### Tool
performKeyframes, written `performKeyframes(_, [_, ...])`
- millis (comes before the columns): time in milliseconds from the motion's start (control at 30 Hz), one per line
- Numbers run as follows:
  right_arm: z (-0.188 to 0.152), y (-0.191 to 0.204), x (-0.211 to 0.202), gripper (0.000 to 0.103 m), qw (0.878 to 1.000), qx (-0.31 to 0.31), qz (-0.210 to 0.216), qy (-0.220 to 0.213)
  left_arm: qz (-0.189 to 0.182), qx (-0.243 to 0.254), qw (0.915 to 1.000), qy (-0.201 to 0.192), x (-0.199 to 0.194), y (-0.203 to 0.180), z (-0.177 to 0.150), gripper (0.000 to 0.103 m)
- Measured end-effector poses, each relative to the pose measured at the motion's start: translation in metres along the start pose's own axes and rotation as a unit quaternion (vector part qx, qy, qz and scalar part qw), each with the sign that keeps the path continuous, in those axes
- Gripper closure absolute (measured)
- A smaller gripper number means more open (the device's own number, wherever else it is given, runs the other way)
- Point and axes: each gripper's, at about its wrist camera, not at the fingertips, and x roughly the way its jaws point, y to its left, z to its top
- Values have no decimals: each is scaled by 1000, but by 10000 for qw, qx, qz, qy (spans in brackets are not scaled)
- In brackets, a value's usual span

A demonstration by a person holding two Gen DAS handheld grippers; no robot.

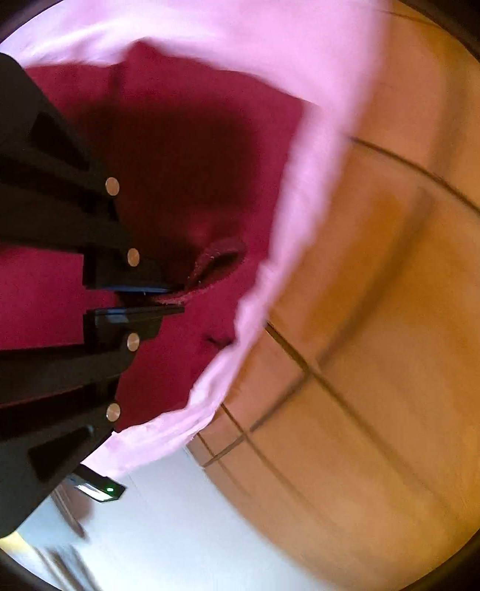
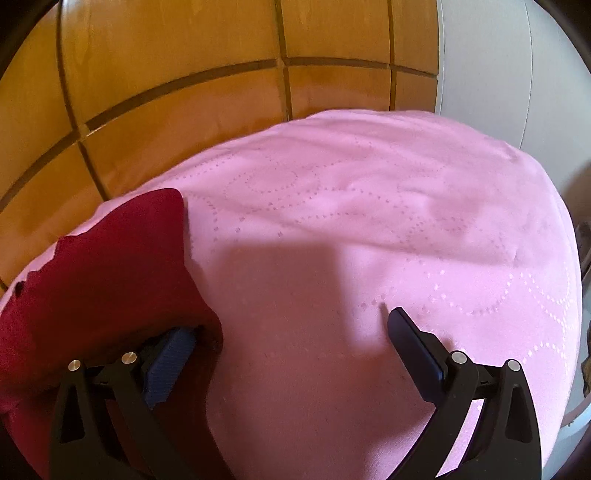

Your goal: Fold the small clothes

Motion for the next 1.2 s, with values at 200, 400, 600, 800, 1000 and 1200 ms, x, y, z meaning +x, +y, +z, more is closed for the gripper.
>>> performKeyframes(200, [0,1,4,3,9999,-23,57,152,1118,69,9927,441,34,30,-15,98])
performKeyframes(400, [0,3,6,3,9999,-47,-41,157,771,-294,9957,427,36,56,-39,93])
performKeyframes(600, [2,2,4,3,9993,-70,229,285,440,33,9990,90,16,43,-43,29])
performKeyframes(800, [-3,-23,-35,3,9992,59,404,8,597,190,9980,27,18,40,-40,17])
performKeyframes(1000, [8,-2,-47,3,9971,-176,641,-381,696,333,9970,95,20,37,-42,11])
performKeyframes(1200, [17,54,-16,3,9923,-1060,634,-83,774,471,9957,172,22,34,-43,6])
